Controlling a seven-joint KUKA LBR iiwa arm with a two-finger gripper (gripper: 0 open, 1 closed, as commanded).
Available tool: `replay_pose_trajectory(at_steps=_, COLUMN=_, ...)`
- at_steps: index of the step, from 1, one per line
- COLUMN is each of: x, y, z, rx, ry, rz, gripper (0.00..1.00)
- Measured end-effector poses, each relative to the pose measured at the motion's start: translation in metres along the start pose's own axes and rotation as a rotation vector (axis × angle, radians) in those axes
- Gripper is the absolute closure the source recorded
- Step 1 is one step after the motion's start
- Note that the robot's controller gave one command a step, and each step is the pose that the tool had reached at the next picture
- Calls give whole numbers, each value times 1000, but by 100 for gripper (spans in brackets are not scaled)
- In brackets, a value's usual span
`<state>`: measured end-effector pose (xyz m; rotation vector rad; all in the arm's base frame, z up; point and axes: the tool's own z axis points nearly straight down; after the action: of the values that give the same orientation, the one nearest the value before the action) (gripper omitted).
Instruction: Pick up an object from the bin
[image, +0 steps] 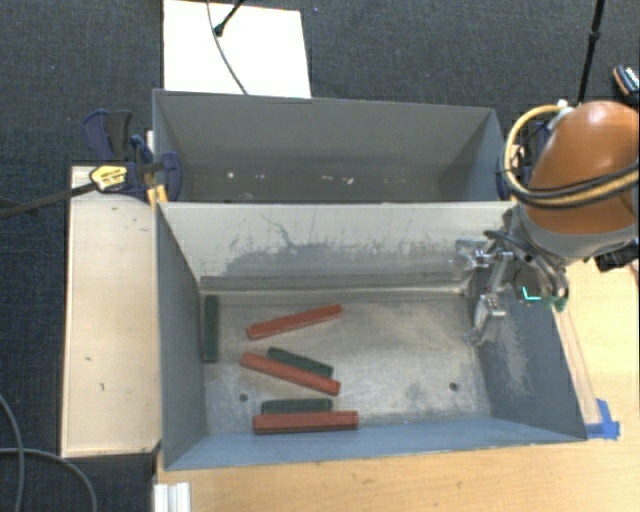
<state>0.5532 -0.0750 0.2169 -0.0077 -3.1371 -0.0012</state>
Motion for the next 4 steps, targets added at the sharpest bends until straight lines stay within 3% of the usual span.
replay_pose_trajectory(at_steps=1, x=-9, y=132, z=83, rx=-2, ry=-3, rz=-215, gripper=0)
replay_pose_trajectory(at_steps=2, x=13, y=218, z=149, rx=-3, ry=-2, rz=-185, gripper=0)
replay_pose_trajectory(at_steps=3, x=10, y=214, z=143, rx=-1, ry=-11, rz=-181, gripper=100)
replay_pose_trajectory(at_steps=4, x=10, y=214, z=146, rx=0, ry=-8, rz=-181, gripper=0)
